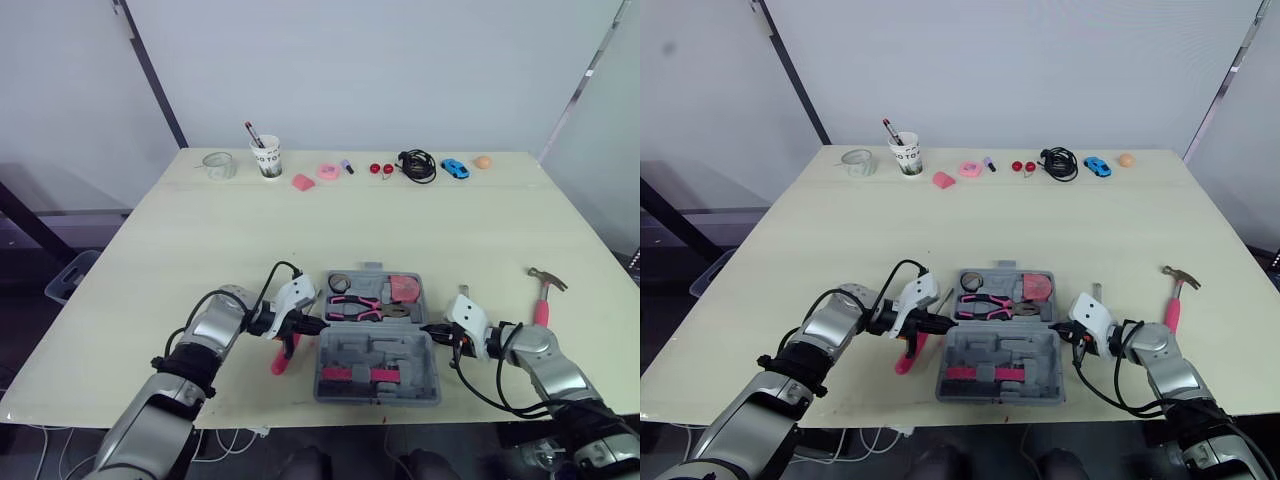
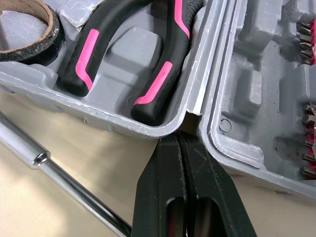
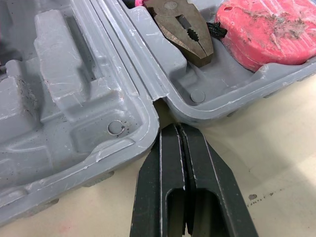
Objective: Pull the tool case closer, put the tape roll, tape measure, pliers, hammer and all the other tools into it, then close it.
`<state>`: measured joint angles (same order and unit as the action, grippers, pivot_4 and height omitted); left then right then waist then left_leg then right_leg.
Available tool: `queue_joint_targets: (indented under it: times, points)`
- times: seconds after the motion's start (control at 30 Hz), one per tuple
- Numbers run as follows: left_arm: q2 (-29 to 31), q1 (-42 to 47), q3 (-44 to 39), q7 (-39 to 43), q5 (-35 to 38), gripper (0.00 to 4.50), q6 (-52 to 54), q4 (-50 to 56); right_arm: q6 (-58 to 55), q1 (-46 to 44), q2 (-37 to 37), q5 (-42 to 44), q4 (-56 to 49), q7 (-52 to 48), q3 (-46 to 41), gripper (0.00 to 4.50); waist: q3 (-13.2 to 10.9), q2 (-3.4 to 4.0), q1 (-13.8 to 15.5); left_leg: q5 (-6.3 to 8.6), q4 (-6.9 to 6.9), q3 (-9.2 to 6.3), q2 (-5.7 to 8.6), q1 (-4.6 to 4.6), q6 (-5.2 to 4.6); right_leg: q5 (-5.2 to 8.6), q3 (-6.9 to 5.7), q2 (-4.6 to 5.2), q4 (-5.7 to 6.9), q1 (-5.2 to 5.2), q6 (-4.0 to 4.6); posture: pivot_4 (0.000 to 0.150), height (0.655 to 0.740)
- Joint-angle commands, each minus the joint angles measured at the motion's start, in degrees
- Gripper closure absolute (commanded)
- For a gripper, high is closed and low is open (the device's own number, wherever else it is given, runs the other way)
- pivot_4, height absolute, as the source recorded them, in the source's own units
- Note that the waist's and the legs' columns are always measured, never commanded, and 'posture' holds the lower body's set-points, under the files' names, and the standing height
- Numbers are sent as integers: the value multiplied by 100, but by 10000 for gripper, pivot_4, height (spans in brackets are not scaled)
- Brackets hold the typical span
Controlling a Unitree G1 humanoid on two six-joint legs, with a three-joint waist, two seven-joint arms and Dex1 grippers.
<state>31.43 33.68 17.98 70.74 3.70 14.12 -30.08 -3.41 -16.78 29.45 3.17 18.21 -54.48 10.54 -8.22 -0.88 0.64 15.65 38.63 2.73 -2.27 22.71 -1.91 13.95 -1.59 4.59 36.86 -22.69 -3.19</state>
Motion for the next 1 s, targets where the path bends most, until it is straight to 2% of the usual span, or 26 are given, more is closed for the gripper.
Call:
queue_joint_targets:
  times: [0.03, 1.0]
  points:
    - [-91, 167, -128, 9, 33, 44440, -123, 31, 136, -148, -49, 31, -70, 34, -52, 45000, 0, 0, 0, 0, 0, 0, 0, 0, 0, 0, 0, 0, 0, 0, 0, 1500, 7400]
    - [19, -40, -90, 275, -85, 44440, 187, 385, 336, -196, -240, -74, 75, 275, -29, 45000, 1, 0, -90, 0, 1, -1, 0, -1, 0, 0, 0, 0, 3, 0, 0, 1500, 7400]
